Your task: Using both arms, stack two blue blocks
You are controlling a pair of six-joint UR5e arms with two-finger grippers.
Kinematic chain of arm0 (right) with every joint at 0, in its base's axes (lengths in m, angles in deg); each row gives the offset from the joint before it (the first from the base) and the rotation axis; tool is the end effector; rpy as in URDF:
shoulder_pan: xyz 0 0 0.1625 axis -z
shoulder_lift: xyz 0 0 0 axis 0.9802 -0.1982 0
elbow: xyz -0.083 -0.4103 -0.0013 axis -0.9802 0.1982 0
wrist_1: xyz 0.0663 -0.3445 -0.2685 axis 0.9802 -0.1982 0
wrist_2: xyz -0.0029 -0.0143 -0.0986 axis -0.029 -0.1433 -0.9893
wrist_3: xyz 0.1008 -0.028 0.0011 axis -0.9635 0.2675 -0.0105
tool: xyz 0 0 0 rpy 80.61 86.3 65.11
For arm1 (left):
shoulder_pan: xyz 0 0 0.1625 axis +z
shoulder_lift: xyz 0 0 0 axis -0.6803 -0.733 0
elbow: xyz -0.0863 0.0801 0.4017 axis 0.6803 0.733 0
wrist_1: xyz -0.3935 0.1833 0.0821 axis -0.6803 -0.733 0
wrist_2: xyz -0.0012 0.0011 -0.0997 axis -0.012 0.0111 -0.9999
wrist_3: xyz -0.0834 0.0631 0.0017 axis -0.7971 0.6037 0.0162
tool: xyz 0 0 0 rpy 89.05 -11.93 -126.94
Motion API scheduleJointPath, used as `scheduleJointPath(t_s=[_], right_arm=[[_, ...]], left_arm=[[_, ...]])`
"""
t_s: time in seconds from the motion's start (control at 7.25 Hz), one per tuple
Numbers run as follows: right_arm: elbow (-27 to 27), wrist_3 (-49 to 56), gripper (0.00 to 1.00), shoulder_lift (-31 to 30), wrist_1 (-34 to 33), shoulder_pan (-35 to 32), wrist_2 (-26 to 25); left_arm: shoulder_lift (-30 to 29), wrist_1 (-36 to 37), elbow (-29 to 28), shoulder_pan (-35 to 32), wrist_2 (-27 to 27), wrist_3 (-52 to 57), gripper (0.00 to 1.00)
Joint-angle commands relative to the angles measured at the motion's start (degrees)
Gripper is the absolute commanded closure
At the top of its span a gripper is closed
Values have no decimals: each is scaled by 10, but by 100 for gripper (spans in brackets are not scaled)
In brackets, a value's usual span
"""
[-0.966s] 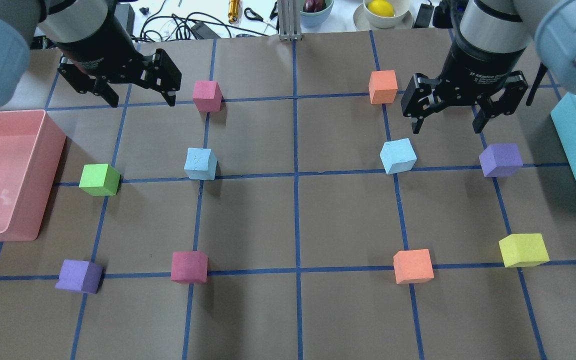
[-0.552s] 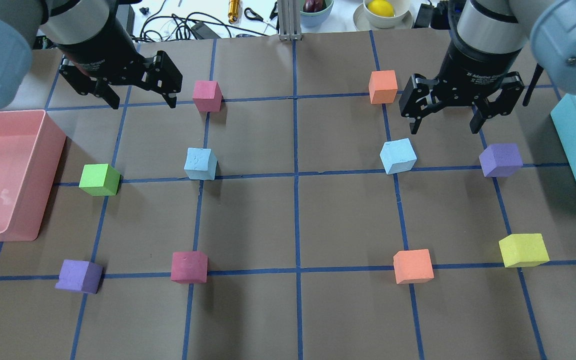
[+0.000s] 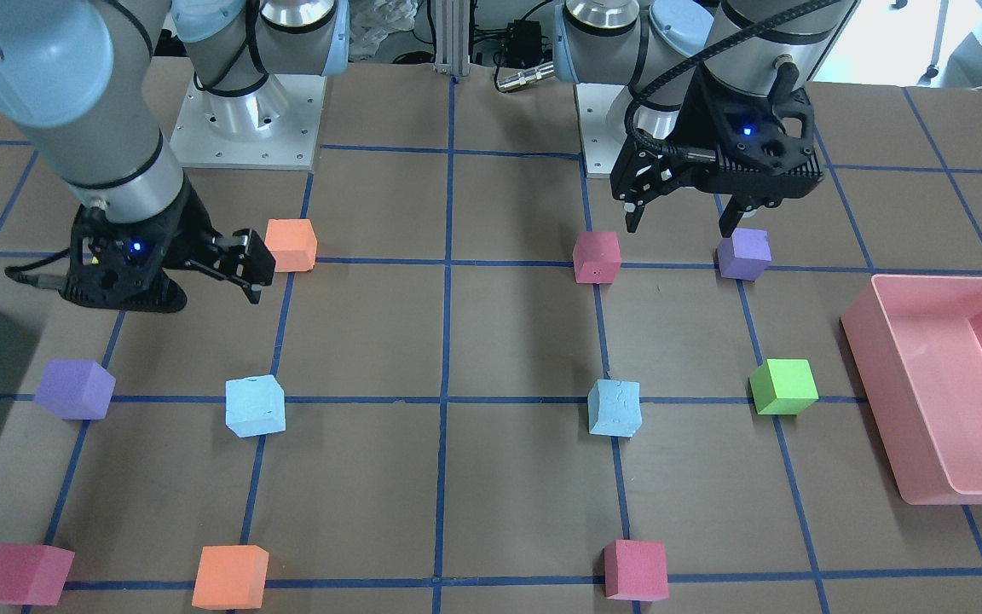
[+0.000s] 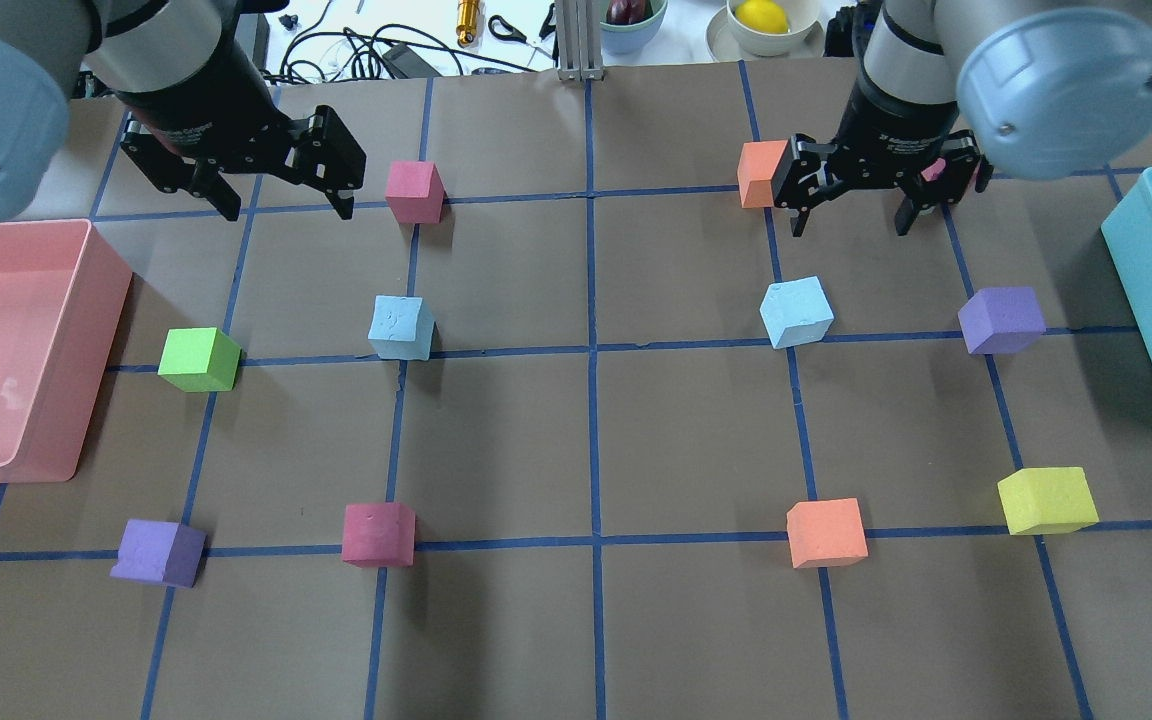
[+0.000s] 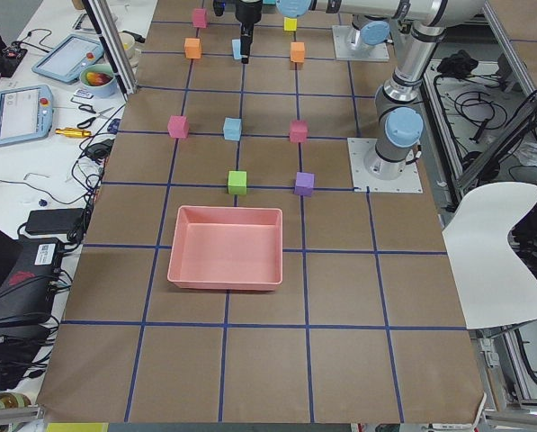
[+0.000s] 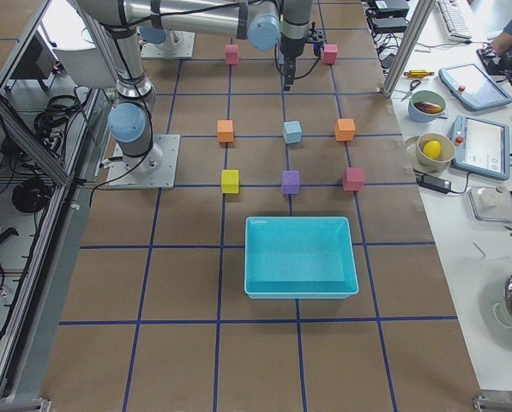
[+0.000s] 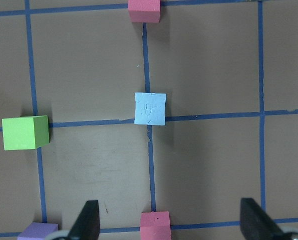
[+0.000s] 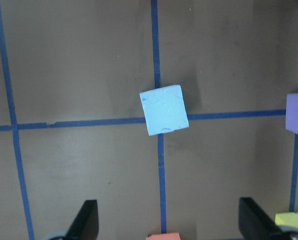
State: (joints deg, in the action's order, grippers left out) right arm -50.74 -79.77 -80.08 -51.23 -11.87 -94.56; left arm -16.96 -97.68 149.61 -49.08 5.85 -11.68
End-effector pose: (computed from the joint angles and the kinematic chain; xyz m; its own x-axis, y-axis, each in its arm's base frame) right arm 0.1369 -0.5846 0.3932 -0.9997 0.0237 0.0080 0.0239 0.9996 0.0176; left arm -0.1512 -0.5288 0.5013 -0.9992 0.0397 -0.0026 0.0398 0.9957 -0.0840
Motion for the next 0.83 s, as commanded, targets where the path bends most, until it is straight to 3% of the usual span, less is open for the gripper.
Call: scheduleJointPath(t_s=[0.0,0.41,0.69], right_arm=[[-4,82,0,57,-79,-1,-3],[-8,97,0,143,-177,-1,-6],[-19,87,0,166,-173,0,-9]], left_arm=[[0,0,-1,1,-1,0,0],[-1,0,-3,1,-4,0,0],[0,1,-2,1,-5,0,0]])
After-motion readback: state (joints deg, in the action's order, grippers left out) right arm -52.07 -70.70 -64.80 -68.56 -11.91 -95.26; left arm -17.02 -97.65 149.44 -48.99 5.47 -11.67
